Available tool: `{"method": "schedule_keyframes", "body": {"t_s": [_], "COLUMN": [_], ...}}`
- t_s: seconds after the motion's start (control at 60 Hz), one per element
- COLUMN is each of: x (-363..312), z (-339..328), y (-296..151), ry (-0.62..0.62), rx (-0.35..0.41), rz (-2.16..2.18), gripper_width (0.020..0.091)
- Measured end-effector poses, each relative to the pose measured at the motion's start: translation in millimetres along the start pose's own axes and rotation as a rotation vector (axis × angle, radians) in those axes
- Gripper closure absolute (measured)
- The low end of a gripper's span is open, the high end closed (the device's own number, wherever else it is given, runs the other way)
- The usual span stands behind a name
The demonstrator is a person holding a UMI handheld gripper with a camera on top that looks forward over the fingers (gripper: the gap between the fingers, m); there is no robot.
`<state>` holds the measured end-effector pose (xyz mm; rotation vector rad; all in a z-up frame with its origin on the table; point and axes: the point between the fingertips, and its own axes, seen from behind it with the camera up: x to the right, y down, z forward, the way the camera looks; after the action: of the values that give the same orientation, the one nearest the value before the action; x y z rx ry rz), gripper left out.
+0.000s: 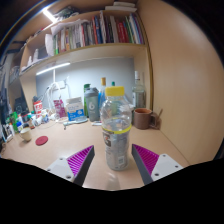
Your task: Pour water
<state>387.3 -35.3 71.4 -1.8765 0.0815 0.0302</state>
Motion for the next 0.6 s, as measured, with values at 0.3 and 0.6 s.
{"method": "schedule_keyframes", "body": {"t_s": [0.3,0.6], "x": [12,13], "z": [81,95], "y": [-8,-11], "ry": [-0.029,0.027], "rx": [0.067,0.108], "rz": [-0.057,-0.036], "gripper_width": [0.0277,0.0531]}}
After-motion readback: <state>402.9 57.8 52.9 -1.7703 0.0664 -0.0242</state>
